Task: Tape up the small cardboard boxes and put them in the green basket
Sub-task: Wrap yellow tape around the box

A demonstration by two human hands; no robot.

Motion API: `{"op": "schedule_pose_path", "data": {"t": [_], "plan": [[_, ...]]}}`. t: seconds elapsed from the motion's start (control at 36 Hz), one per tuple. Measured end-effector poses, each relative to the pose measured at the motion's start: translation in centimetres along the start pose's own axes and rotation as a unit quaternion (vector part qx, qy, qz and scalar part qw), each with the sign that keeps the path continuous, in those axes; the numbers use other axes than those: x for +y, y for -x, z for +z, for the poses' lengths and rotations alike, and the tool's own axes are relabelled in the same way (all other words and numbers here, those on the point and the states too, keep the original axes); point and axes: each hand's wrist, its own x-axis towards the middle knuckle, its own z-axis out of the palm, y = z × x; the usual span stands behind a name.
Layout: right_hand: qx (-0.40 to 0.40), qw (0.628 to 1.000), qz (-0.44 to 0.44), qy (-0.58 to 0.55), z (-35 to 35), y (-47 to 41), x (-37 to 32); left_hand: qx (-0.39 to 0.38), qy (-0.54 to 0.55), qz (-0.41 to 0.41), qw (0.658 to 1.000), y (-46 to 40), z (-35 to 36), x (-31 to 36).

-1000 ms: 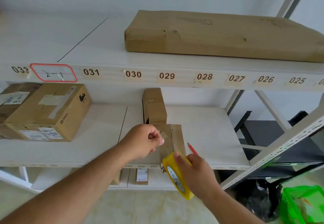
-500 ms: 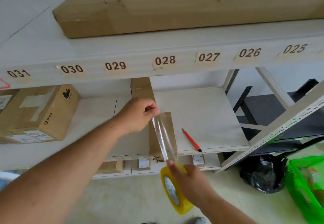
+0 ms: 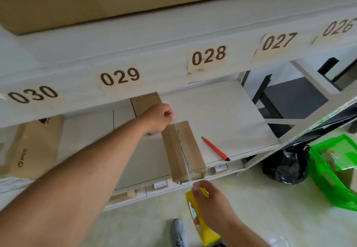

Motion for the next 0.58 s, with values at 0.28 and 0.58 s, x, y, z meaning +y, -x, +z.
{"op": "schedule_pose_path", "data": {"t": [0.28,0.58], "plan": [[0.049,0.998,0.003,-0.026,1.7,0.1,-2.7,-0.028,0.129,-0.02,0.991,-1.7,1.3,-1.2],[0.068,0.997,0.02,0.014,2.2,-1.1,-3.0,0.001,0.091,0.005,0.996,-3.0,1.9,-2.8]]}}
